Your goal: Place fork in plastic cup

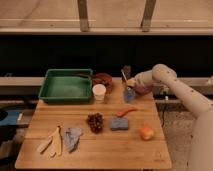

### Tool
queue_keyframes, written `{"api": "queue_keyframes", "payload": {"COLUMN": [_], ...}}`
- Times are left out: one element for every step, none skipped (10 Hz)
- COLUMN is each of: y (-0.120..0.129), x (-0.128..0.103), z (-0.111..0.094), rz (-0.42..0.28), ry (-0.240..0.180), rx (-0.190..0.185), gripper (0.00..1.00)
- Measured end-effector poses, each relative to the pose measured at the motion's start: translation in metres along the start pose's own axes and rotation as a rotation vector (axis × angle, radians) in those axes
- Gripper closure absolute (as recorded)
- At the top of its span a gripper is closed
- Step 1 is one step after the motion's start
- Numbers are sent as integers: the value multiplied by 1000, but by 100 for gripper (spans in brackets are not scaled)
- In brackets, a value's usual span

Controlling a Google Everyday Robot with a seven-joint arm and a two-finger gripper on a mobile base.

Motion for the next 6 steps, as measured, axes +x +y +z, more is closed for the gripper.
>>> {"api": "queue_keyframes", "payload": {"y": [-2,-4,-6,-8,-8,-8], "x": [2,5,8,12,15,19], "z": [-1,-1,-1,0,1,2], "rz": [7,15,24,32,40,47], "ry": [-4,-6,-9,-9,-11,-13], "rx": [1,1,0,-1,-4,-7], "gripper": [100,100,100,100,100,100]}}
